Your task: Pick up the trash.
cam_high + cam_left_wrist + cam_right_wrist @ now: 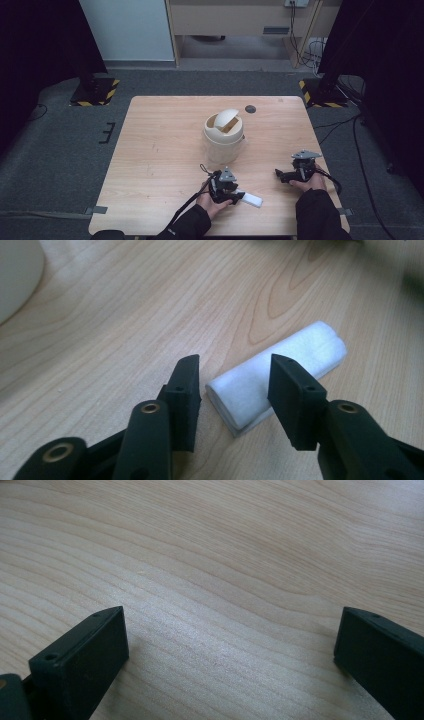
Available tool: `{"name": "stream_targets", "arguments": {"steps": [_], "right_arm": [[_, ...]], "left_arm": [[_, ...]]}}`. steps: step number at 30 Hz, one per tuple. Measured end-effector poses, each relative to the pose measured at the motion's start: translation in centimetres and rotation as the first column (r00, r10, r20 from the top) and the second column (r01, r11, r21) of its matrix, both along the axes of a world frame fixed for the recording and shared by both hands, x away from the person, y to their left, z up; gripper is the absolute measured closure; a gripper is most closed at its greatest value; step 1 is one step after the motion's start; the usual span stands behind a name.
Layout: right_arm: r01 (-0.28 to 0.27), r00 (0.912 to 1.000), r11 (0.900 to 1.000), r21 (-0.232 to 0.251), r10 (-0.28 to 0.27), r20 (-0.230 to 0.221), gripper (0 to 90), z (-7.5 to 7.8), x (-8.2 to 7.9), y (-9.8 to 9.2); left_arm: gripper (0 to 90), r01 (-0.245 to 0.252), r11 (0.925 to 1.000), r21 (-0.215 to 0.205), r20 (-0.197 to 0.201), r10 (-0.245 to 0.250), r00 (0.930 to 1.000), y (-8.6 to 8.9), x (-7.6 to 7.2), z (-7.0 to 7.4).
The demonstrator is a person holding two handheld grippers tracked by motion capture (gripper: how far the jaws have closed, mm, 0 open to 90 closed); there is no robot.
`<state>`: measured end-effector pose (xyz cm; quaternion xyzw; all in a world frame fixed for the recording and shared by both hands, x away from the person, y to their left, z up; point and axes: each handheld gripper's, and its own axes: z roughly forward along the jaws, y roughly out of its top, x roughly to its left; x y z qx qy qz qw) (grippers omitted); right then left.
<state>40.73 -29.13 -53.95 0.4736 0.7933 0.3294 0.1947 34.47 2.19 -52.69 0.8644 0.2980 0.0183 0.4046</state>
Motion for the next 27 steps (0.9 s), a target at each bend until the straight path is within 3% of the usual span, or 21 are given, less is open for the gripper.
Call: {"name": "stream_targets", "arguments": {"steps": [19, 23, 27], "right_arm": [[-0.001, 1.0, 1.0, -0.001, 0.001, 0.001, 1.2, 0.0, 0.0, 0.0], [-0.001, 1.0, 1.0, -0.001, 0.001, 0.001, 1.2, 0.0, 0.0, 0.0], [-0.002, 1.0, 1.0, 0.0, 0.002, 0.001, 1.2, 0.0, 0.0, 0.0]], "left_arm": [[66.2, -0.019, 0.9998, 0.009, 0.031, 0.019, 0.9994, -0.2, -0.7, -0.2], [70.8, -0.029, 0.9995, 0.01, 0.022, 0.029, 0.9993, -0.4, -0.9, -0.1], [76.1, -0.03, 0.9994, 0.017, 0.038, 0.03, 0.9988, -0.5, -1.1, 0.0]]}}
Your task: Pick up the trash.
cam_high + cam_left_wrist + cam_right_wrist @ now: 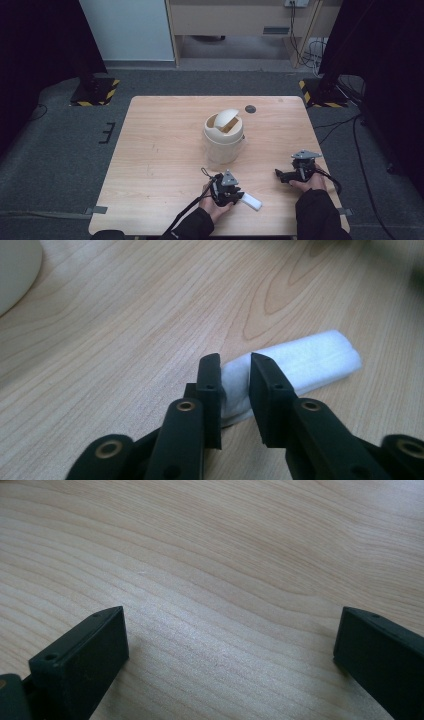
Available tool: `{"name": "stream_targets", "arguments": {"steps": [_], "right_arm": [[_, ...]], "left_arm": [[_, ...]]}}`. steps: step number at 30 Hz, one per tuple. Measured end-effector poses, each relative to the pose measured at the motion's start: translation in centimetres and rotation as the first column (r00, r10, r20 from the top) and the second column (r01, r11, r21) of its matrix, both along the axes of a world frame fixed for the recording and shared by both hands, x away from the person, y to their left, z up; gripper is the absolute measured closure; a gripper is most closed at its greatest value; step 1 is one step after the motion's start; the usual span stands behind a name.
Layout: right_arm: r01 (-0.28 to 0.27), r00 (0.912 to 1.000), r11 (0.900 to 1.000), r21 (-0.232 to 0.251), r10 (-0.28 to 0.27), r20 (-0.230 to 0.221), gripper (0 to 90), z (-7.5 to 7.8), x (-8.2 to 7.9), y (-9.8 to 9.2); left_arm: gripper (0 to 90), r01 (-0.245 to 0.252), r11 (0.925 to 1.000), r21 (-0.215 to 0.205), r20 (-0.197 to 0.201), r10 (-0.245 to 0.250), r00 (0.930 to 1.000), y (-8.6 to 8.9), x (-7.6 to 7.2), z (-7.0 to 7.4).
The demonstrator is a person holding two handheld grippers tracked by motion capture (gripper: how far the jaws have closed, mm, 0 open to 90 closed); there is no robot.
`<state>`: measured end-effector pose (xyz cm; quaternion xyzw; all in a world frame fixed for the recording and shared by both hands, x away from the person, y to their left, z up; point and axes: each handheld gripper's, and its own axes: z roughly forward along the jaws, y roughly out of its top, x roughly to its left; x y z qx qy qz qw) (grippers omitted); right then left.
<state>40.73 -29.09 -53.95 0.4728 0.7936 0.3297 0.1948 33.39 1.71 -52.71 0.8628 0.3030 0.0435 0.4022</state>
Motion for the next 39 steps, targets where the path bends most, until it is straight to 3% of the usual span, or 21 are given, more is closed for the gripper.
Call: {"name": "stream_targets", "arguments": {"steps": [11, 24, 32, 39], "right_arm": [[0.0, 1.0, 1.0, 0.001, 0.0, 0.0, 1.1, 0.0, 0.0, 0.0], [0.0, 1.0, 1.0, 0.001, 0.0, -0.001, 1.1, 0.0, 0.0, 0.0], [0.0, 1.0, 1.0, 0.0, 0.0, 0.0, 1.1, 0.0, 0.0, 0.0], [0.0, 1.0, 1.0, 0.002, 0.0, -0.001, 1.1, 0.0, 0.0, 0.0]], "left_arm": [[81.1, 0.001, 0.9989, -0.046, 0.016, -0.001, 0.9999, 0.6, 0.0, 0.6], [81.3, -0.029, 0.9855, -0.167, 0.109, 0.047, 0.993, 3.1, 0.5, 4.8], [81.2, -0.053, 0.9763, -0.21, 0.163, 0.088, 0.9826, 5.5, 0.9, 7.9], [81.1, -0.102, 0.9558, -0.276, 0.199, 0.161, 0.9668, 8.9, 0.9, 10.0]]}}
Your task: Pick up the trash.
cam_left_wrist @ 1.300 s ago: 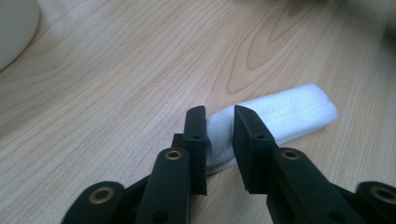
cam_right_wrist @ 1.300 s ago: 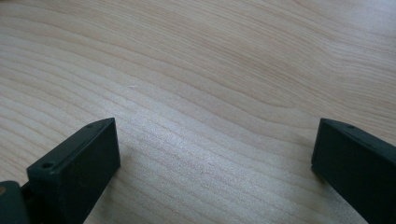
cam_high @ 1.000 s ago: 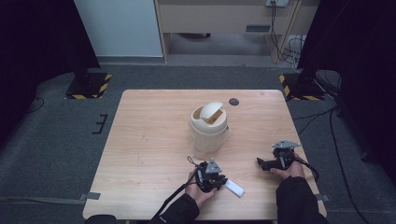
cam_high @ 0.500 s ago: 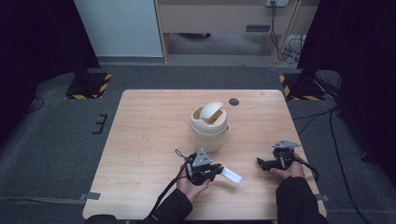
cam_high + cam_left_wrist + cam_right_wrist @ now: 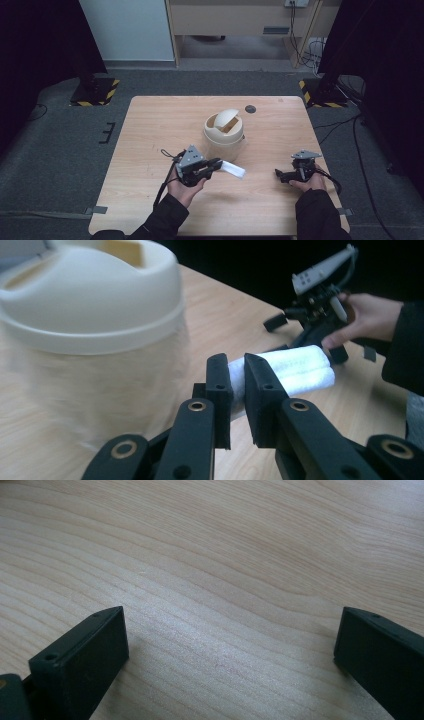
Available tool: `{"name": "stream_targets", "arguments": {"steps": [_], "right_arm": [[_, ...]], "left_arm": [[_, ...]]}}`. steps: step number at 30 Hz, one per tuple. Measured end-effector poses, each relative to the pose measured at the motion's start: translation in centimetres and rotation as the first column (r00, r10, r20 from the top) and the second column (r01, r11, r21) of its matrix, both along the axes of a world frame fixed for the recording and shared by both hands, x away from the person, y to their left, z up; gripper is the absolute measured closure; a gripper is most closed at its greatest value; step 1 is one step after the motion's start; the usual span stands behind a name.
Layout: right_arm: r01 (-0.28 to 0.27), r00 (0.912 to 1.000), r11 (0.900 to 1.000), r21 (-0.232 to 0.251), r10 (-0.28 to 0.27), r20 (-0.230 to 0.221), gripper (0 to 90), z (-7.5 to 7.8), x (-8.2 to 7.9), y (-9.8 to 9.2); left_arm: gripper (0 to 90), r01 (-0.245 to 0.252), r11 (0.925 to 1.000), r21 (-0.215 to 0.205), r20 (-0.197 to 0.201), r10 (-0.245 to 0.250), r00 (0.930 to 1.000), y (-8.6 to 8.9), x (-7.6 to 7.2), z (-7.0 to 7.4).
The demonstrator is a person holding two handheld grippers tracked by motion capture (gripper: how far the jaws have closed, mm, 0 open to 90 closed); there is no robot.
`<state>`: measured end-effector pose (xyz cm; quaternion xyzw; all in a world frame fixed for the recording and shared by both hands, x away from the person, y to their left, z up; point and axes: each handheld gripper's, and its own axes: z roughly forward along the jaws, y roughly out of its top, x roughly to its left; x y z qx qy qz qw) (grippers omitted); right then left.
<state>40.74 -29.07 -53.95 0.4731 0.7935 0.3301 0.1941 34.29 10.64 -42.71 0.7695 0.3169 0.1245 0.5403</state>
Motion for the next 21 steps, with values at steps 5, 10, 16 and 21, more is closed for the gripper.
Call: {"name": "stream_targets", "arguments": {"steps": [5, 10, 16, 21], "right_arm": [[0.0, 1.0, 1.0, 0.001, 0.0, 0.0, 1.1, 0.0, 0.0, 0.0], [0.0, 1.0, 1.0, 0.0, 0.0, 0.0, 1.1, 0.0, 0.0, 0.0], [0.003, 1.0, 1.0, 0.002, -0.003, -0.003, 0.8, 0.0, 0.0, 0.0], [0.004, 1.0, 1.0, 0.002, -0.004, -0.004, 0.8, 0.0, 0.0, 0.1]], "left_arm": [[81.1, -0.048, 0.9985, -0.024, 0.018, 0.049, 0.9986, 2.4, 0.1, 0.7], [81.1, -0.105, 0.9928, -0.058, 0.03, 0.107, 0.9938, 4.5, 0.5, 1.4], [81.1, -0.161, 0.9823, -0.096, 0.059, 0.167, 0.9842, 6.6, 0.8, 2.6], [81.1, -0.206, 0.9709, -0.122, 0.087, 0.217, 0.9722, 8.2, 0.9, 3.5]]}}
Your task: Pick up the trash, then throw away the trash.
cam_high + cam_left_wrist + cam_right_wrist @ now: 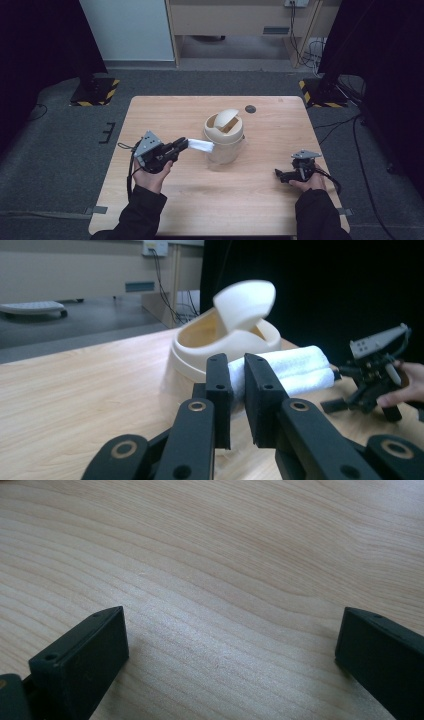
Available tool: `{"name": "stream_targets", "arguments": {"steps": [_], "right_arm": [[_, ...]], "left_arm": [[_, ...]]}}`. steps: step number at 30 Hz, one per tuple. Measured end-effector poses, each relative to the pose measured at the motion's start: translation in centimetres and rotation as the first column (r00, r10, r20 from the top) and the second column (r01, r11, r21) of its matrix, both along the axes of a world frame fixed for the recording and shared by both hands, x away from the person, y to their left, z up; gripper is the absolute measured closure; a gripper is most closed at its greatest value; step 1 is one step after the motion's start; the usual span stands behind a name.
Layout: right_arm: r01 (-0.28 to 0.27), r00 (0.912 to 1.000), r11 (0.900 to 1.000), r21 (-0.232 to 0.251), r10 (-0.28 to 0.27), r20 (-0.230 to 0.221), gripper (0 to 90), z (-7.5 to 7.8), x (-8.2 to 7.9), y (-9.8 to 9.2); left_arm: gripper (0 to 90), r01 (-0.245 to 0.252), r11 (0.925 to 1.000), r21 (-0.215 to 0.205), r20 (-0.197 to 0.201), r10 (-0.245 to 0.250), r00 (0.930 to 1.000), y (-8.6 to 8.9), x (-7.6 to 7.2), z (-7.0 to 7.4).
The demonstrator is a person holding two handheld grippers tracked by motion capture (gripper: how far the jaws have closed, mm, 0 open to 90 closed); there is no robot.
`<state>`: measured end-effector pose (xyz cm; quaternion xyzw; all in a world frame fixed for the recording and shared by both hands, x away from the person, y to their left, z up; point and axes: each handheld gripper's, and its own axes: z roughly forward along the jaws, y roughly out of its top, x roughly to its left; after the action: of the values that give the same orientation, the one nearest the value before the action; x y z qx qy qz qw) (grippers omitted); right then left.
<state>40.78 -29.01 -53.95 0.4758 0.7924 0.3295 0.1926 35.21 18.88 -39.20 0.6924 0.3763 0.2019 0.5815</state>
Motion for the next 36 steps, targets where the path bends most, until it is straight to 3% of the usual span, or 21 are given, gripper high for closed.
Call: {"name": "stream_targets", "arguments": {"steps": [17, 22, 36], "right_arm": [[0.0, 1.0, 1.0, 0.0, 0.0, 0.0, 0.7, 0.0, 0.0, 0.0], [0.0, 1.0, 1.0, 0.001, 0.0, 0.0, 0.7, 0.0, 0.0, 0.0], [0.0, 1.0, 1.0, -0.001, 0.0, 0.001, 0.7, 0.0, 0.0, 0.0]], "left_arm": [[81.1, -0.105, 0.9927, -0.06, 0.063, 0.109, 0.992, 3.3, 0.7, 2.0], [81.1, -0.121, 0.9898, -0.076, 0.074, 0.126, 0.9892, 3.3, 1.3, 2.3], [81.1, -0.147, 0.987, -0.065, 0.088, 0.152, 0.9844, 3.0, 2.9, 2.7]]}}
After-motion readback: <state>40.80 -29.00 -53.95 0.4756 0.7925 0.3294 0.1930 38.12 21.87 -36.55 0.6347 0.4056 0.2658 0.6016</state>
